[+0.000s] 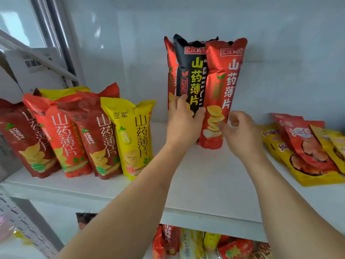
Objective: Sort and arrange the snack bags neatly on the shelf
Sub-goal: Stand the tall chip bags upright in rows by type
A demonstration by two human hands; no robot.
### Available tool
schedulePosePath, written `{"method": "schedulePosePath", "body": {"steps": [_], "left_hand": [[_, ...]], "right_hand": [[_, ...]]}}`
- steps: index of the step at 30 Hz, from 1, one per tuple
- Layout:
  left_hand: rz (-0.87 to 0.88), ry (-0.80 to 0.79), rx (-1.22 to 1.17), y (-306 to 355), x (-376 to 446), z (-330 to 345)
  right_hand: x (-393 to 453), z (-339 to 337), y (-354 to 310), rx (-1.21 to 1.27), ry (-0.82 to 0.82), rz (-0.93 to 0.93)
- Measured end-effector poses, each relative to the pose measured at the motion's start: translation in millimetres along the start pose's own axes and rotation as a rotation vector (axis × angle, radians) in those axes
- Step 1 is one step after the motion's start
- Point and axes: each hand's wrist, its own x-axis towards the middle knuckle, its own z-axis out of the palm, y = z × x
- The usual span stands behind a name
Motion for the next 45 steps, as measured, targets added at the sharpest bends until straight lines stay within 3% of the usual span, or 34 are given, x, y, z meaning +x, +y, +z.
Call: {"method": "schedulePosePath", "body": {"steps": [3,8,14,27,45], "left_hand": [[-0.135,0.091,-0.108,-16,11,30],[-0.242,0.172,-0.182,-40,22,55],[-0.266,0.145,-0.316,-83,37,72],[-0.178,0.075,-0.529,-84,44,70],[-0.239,0.460,-0.060,-110,46,48]], "right_hand": [[16,4,13,0.115,0.038,0.041],[33,28,31,0.269,-0.057,0.105],[42,54,40,0.403,-0.119,0.147],[46,70,55,0.453,-0.058,0.142],[44,65,66,0.463,-0.041,0.138]]}}
